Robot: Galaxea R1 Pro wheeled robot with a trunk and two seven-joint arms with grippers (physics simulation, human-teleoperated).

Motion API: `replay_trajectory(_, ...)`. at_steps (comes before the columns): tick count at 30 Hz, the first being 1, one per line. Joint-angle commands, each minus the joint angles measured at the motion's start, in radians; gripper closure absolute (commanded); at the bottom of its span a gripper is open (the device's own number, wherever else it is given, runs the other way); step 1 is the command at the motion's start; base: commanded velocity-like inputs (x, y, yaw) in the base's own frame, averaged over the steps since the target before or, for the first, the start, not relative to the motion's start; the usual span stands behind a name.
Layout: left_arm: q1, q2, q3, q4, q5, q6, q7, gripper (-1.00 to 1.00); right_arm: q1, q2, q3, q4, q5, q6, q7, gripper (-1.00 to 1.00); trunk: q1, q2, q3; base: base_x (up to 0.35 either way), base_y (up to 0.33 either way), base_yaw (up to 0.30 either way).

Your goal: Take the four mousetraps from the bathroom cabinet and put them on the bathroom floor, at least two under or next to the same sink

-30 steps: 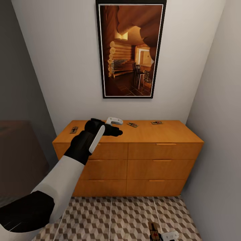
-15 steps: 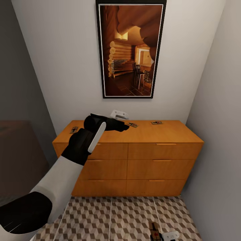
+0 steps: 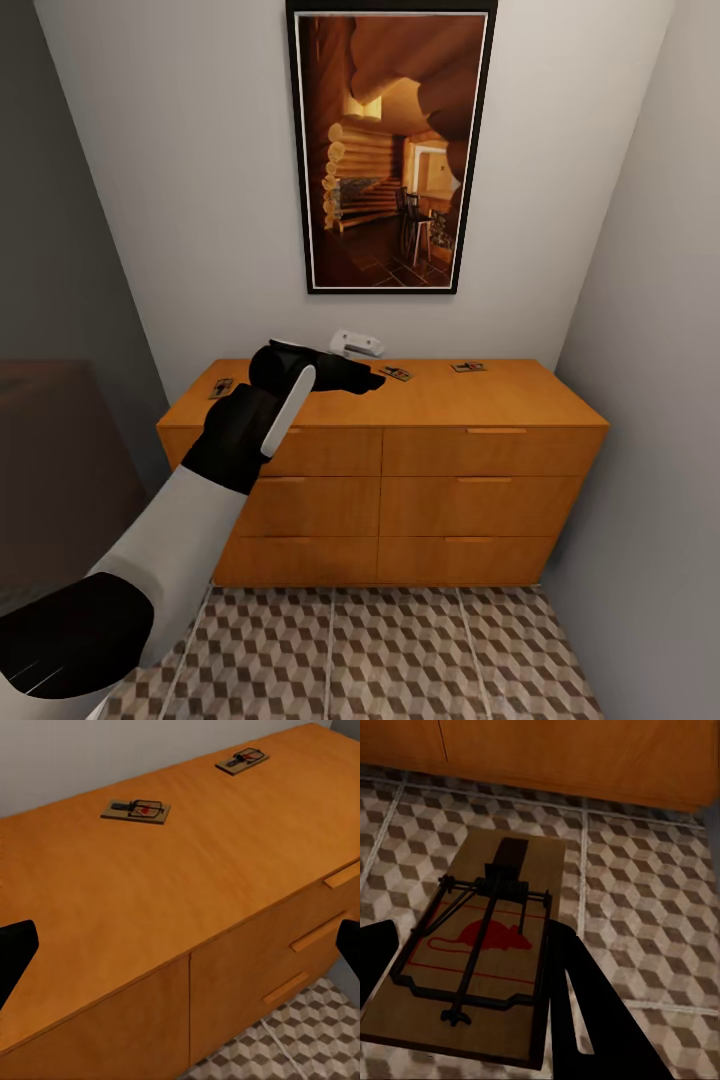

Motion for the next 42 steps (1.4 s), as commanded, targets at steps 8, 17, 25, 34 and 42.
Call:
replay_trajectory(8, 0.001, 0.005, -0.003, 0.002, -0.001, 0.004, -0.003, -1.00, 0.071, 0.009, -0.008, -0.001, 0.009, -0.076, -0.008, 1.00, 0.000, -0.001, -0.001, 0.044, 0.000, 0.000)
replay_trajectory(17, 0.002, 0.004, -0.048, 0.032, -0.001, 0.003, -0.003, -1.00, 0.073, 0.028, -0.009, -0.001, 0.008, -0.079, -0.008, 1.00, 0.000, -0.001, -0.001, 0.294, -0.048, 0.000)
replay_trajectory(25, 0.003, 0.003, -0.083, 0.077, -0.001, 0.001, -0.003, -1.00, 0.073, 0.034, -0.008, 0.000, 0.008, -0.077, -0.008, 1.00, 0.000, -0.001, -0.001, 0.257, -0.081, 0.000)
replay_trajectory(34, 0.004, 0.004, -0.085, 0.088, -0.001, 0.000, -0.003, -1.00, 0.073, 0.039, -0.008, 0.000, 0.008, -0.072, -0.008, 1.00, 0.000, -0.001, -0.001, 0.054, -0.014, 0.000)
replay_trajectory(42, 0.004, 0.004, -0.084, 0.109, -0.001, -0.002, -0.002, -1.00, 0.073, 0.044, -0.009, 0.000, 0.008, -0.070, -0.009, 1.00, 0.000, -0.001, -0.001, 0.170, -0.031, 0.000)
